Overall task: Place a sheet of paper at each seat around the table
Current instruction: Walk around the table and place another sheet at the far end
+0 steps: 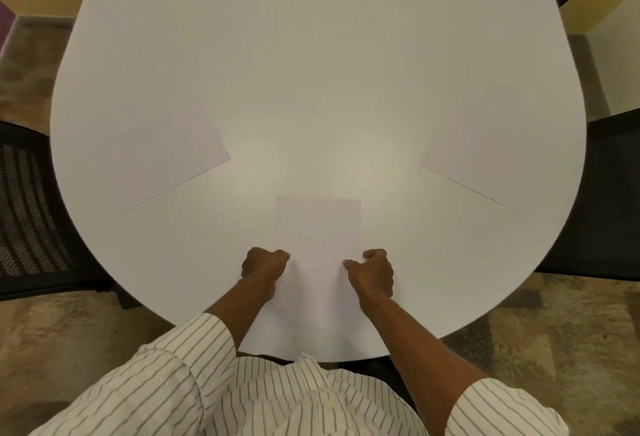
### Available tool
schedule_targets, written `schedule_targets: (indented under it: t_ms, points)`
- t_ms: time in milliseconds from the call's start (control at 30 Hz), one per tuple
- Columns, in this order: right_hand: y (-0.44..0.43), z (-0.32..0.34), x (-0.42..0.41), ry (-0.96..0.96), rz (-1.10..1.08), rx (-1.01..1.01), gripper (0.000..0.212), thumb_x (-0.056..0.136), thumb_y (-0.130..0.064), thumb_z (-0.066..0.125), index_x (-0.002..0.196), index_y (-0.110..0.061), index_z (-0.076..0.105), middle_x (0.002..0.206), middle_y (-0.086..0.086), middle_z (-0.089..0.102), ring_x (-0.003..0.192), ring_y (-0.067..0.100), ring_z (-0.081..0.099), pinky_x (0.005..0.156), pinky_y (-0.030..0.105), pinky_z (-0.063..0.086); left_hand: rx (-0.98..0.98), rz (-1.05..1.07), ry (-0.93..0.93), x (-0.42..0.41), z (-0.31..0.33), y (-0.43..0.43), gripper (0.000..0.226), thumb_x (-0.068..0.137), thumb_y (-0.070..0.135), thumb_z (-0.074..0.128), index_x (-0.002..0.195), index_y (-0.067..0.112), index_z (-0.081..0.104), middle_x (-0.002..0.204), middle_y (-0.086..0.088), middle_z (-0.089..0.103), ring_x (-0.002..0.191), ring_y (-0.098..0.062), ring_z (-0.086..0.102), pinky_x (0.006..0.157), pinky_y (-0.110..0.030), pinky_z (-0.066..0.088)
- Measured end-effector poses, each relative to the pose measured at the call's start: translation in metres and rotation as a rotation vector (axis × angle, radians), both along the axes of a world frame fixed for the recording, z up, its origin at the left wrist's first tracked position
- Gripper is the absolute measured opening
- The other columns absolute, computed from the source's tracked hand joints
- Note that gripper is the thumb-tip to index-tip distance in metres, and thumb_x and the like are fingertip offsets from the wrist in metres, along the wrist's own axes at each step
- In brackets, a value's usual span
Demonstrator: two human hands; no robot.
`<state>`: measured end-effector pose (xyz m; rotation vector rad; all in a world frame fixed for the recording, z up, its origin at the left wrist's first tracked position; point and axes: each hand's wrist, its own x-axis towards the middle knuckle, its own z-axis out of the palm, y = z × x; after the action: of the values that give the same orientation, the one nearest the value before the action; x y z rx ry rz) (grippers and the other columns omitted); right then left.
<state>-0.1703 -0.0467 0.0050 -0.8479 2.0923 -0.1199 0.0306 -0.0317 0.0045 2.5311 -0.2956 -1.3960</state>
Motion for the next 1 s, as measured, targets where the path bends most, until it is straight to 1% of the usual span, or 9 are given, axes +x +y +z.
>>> schedule_targets:
  t_ms: [167, 333, 433, 567, 667, 733, 800, 900, 1000]
  points:
    - [-0.007, -0.002, -0.003, -0.012, -0.003, 0.002, 0.045, 0.085, -0.034, 0.086, 0.118, -0.021, 0.057, 0.123, 0.003, 0.063, 0.111, 0.029, 0.066, 0.095, 0.045, 0.056, 0.009, -0.007, 0.004, 0.002, 0.0, -0.004, 0.052, 0.087, 0.026, 0.085, 0.124, -0.006, 0.068, 0.124, -0.022, 0.073, 0.113, -0.042, 0.07, 0.102, -0.049, 0.06]
    - [-0.006, -0.007, -0.012, -0.028, -0.023, 0.016, 0.039, 0.085, -0.03, 0.087, 0.113, -0.021, 0.061, 0.107, -0.001, 0.064, 0.1, 0.028, 0.067, 0.089, 0.041, 0.057, 0.057, -0.045, -0.06, -0.001, -0.001, -0.001, 0.051, 0.081, 0.033, 0.087, 0.115, 0.001, 0.067, 0.119, -0.02, 0.072, 0.117, -0.043, 0.065, 0.104, -0.052, 0.058]
    - [-0.006, -0.011, -0.014, -0.063, -0.054, 0.007, 0.023, 0.084, -0.029, 0.087, 0.089, -0.022, 0.066, 0.098, 0.0, 0.073, 0.091, 0.028, 0.072, 0.085, 0.04, 0.061, 0.053, -0.061, -0.08, -0.001, -0.001, 0.0, 0.047, 0.082, 0.032, 0.087, 0.11, 0.002, 0.065, 0.12, -0.02, 0.071, 0.118, -0.042, 0.064, 0.102, -0.051, 0.058]
    - [0.002, -0.016, -0.021, -0.088, -0.085, -0.017, 0.031, 0.086, -0.028, 0.084, 0.067, -0.02, 0.06, 0.074, -0.001, 0.068, 0.071, 0.026, 0.064, 0.07, 0.035, 0.052, -0.014, -0.055, -0.025, -0.006, 0.001, 0.001, 0.05, 0.087, 0.022, 0.088, 0.122, -0.007, 0.067, 0.122, -0.023, 0.071, 0.112, -0.041, 0.07, 0.092, -0.043, 0.061]
    - [0.008, -0.016, -0.028, -0.115, -0.079, -0.043, 0.03, 0.089, -0.029, 0.083, 0.07, -0.023, 0.061, 0.073, -0.005, 0.066, 0.074, 0.024, 0.064, 0.071, 0.033, 0.049, -0.023, -0.101, -0.051, -0.007, 0.006, 0.0, 0.042, 0.085, 0.018, 0.089, 0.116, -0.005, 0.072, 0.118, -0.022, 0.075, 0.108, -0.042, 0.073, 0.09, -0.043, 0.062]
    - [0.013, -0.015, -0.033, -0.127, -0.058, -0.063, 0.026, 0.09, -0.03, 0.083, 0.074, -0.022, 0.063, 0.075, -0.005, 0.067, 0.076, 0.024, 0.065, 0.071, 0.033, 0.05, -0.062, -0.162, -0.081, -0.009, 0.01, 0.001, 0.032, 0.084, 0.014, 0.088, 0.108, -0.004, 0.076, 0.11, -0.022, 0.078, 0.105, -0.041, 0.075, 0.084, -0.04, 0.059]
    - [0.016, -0.013, -0.04, -0.134, -0.053, -0.099, 0.024, 0.09, -0.03, 0.084, 0.077, -0.019, 0.067, 0.075, -0.003, 0.067, 0.076, 0.024, 0.065, 0.069, 0.032, 0.049, -0.114, -0.199, -0.081, -0.013, 0.015, 0.004, 0.031, 0.084, 0.014, 0.089, 0.109, 0.006, 0.074, 0.106, -0.013, 0.074, 0.104, -0.036, 0.072, 0.083, -0.037, 0.056]
    - [0.025, -0.006, -0.053, -0.148, -0.067, -0.167, 0.027, 0.091, -0.028, 0.084, 0.076, -0.02, 0.064, 0.069, -0.009, 0.058, 0.071, 0.019, 0.057, 0.062, 0.03, 0.042, -0.183, -0.258, -0.011, -0.014, 0.021, 0.007, 0.027, 0.084, 0.015, 0.091, 0.105, 0.013, 0.074, 0.105, -0.005, 0.073, 0.099, -0.029, 0.071, 0.086, -0.037, 0.06]
    - [0.04, 0.004, -0.07, -0.167, -0.084, -0.211, 0.022, 0.091, -0.029, 0.085, 0.092, -0.011, 0.074, 0.078, -0.004, 0.064, 0.075, 0.02, 0.061, 0.066, 0.03, 0.045, -0.241, -0.324, 0.051, -0.017, 0.021, 0.009, 0.019, 0.085, 0.014, 0.09, 0.098, 0.012, 0.077, 0.1, -0.008, 0.077, 0.095, -0.03, 0.073, 0.085, -0.038, 0.062]
